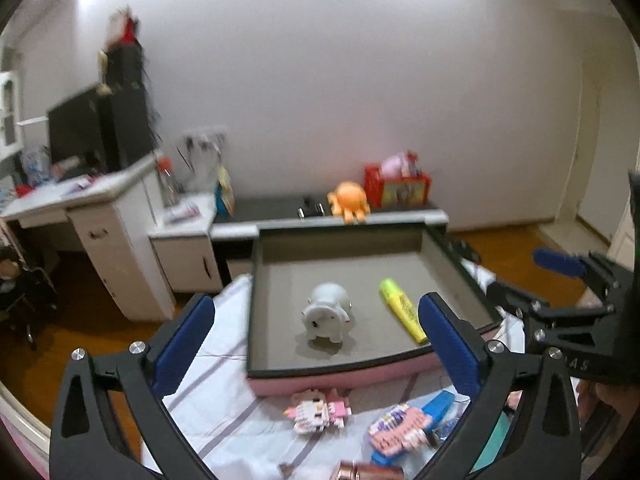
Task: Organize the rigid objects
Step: 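Carry the figurine and highlighter into the pink box and release both, then move both tools back toward the items on the bed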
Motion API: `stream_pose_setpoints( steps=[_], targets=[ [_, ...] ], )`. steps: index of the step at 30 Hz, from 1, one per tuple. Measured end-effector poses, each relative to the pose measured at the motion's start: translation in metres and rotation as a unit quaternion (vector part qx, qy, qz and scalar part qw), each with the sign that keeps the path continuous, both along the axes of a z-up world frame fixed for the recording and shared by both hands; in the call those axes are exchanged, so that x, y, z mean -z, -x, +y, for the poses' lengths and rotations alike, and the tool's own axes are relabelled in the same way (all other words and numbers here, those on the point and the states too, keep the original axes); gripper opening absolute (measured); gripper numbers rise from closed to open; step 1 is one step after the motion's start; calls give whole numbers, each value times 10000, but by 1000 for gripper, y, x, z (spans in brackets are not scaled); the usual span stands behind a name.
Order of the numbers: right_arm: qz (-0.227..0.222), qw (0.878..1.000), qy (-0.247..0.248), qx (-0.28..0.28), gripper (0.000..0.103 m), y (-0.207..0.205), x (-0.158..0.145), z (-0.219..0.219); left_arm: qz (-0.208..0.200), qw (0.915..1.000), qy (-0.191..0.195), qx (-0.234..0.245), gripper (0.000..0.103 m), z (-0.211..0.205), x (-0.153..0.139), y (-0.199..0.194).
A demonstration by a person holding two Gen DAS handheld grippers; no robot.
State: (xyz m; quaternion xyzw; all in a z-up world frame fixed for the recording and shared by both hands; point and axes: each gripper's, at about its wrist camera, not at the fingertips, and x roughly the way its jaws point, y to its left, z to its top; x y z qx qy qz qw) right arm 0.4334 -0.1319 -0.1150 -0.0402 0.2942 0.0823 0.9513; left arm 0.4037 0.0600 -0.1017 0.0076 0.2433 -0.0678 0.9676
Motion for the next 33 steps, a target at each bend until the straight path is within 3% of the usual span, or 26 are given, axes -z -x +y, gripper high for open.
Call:
stream_pose_setpoints(
  steps=[5,8,11,16,21,26,33],
  targets=[
    [-366,9993,-86,14,92,62,-4,-15,-465,9986,160,-215,103,13,-5,66],
    [-457,9986,-250,133,92,95,2,-24,-416,9985,225,-269,103,15,6,94],
    [-550,9981,-51,257,92,126,11,-26,-364,9986,102,-365,103,13,18,119],
    [-329,9990,-87,281,93,162,34,-34,-195,9995,-21,-238,103,8,39,156],
    [-357,9990,-88,271,93,179,47,-37,-192,9995,-239,14,103,-6,50,170],
    [-128,9995,-18,293,94,176,63,-39,-56,9995,-308,-64,103,-9,64,167],
    [177,9991,-78,386,94,165,86,-46,613,9960,-372,-530,103,12,101,139]
  ],
)
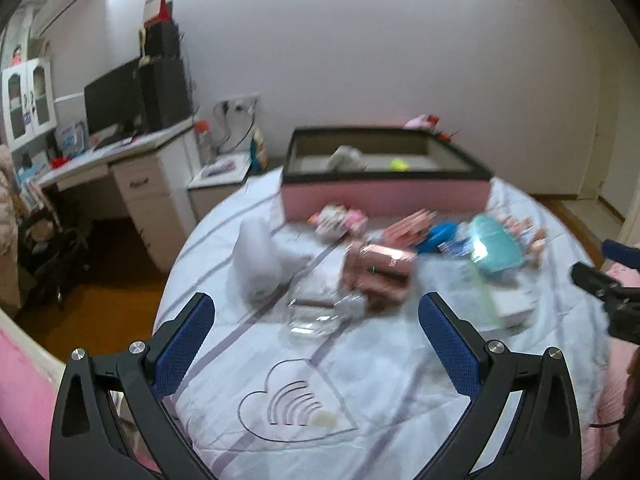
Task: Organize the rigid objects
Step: 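Move both tools back toward the items on the bed, then grasp the glass bottle with the left tool while the right tool grasps the doll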
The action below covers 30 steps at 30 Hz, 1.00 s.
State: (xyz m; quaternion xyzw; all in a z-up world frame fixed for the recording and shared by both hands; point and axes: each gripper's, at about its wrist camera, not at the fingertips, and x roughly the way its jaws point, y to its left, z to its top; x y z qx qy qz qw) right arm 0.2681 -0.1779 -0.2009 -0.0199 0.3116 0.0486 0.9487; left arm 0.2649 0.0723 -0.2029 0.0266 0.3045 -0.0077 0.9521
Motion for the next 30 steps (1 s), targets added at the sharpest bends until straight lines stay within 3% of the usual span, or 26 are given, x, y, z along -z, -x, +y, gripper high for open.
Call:
stream_pose_setpoints(
  steps=[9,16,18,20,21,24,30],
  targets=[
    [320,9993,-102,132,94,-25,19,-11,628,9979,-46,-182,103,15,34,-39],
    [510,9983,-196,187,95,-41,29,-15,955,9952,-173,161,103,3,41,-55],
    [572,9980,-181,218,95,-45,31,-15,1057,9941,-44,247,99,3,41,-60],
    [632,9976,-200,221,95,-48,33,-16,1147,9926,176,363,81,4,42,-65],
    [656,9973,-215,231,95,-50,34,-17,1169,9920,267,393,77,4,43,-68],
    [744,9967,-184,283,95,-55,35,-20,1129,9925,227,399,67,1,42,-67],
    [844,9960,-49,304,95,-70,36,-21,1076,9930,289,397,64,3,41,-64]
  ],
)
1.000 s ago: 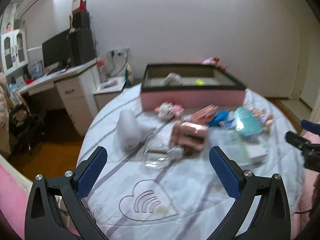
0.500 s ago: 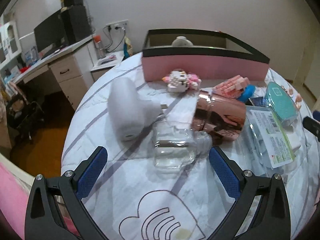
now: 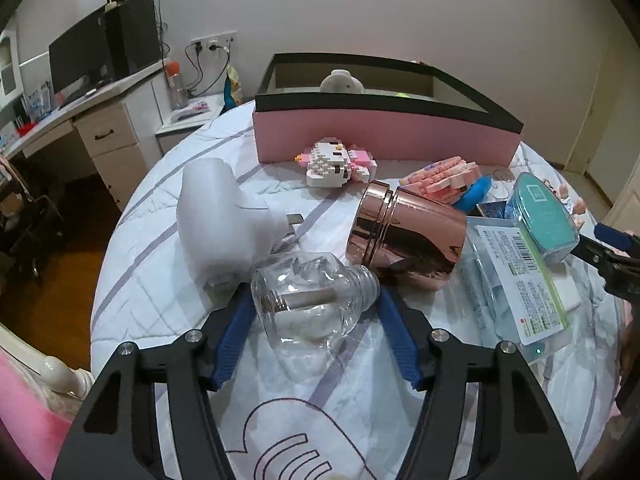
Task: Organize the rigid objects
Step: 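Grasp the glass bottle with the left tool while the right tool grasps the doll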
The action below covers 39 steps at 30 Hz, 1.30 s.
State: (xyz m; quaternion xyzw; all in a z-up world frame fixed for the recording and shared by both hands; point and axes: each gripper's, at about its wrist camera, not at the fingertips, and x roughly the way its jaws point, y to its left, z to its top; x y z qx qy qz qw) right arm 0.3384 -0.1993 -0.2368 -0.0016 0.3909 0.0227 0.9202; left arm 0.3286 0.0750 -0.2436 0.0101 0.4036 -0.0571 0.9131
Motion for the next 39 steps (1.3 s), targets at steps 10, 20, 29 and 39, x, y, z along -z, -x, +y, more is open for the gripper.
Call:
stream_pose_setpoints(
  steps=[10,20,29,39],
  targets=[
    [224,9994,-46,-272,94,-32,2,8,48,10000,73,14,64,5,0,6],
    [304,9956,-507,-729,59,-53,1,13,63,9999,106,27,64,7,0,7],
    [310,9977,-515,-315,57,-21,-4,-10,60,9999,104,4,64,7,1,10],
    [337,9972,-639,-184,59,-17,5,-21,68,9999,84,15,64,7,1,9]
  ],
)
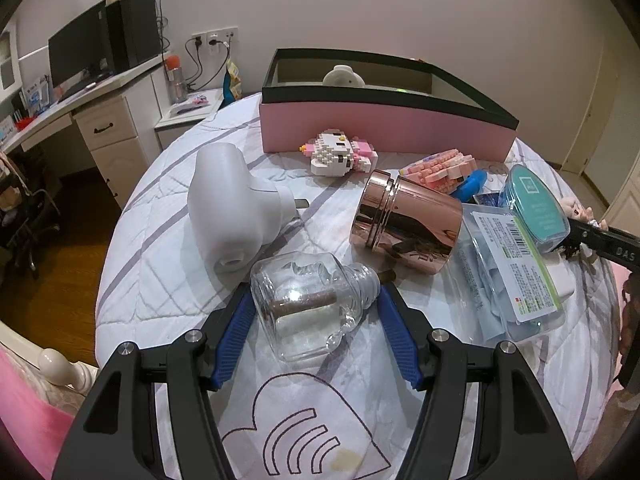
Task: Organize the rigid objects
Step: 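Grasp the glass bottle with the left tool while the right tool grasps the doll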
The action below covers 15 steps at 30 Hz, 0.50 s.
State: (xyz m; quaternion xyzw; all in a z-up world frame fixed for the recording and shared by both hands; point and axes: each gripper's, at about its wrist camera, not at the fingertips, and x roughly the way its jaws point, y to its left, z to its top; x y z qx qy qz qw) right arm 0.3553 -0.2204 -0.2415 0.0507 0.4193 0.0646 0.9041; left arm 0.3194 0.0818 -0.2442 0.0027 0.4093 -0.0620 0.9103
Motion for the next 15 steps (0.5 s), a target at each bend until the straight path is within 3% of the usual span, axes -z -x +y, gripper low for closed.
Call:
stream_pose_setpoints(
  steps=[15],
  targets=[
    [-215,9995,-204,-66,55,5,-1,-2,9,9999,114,-16,64,2,-2,0]
  ],
)
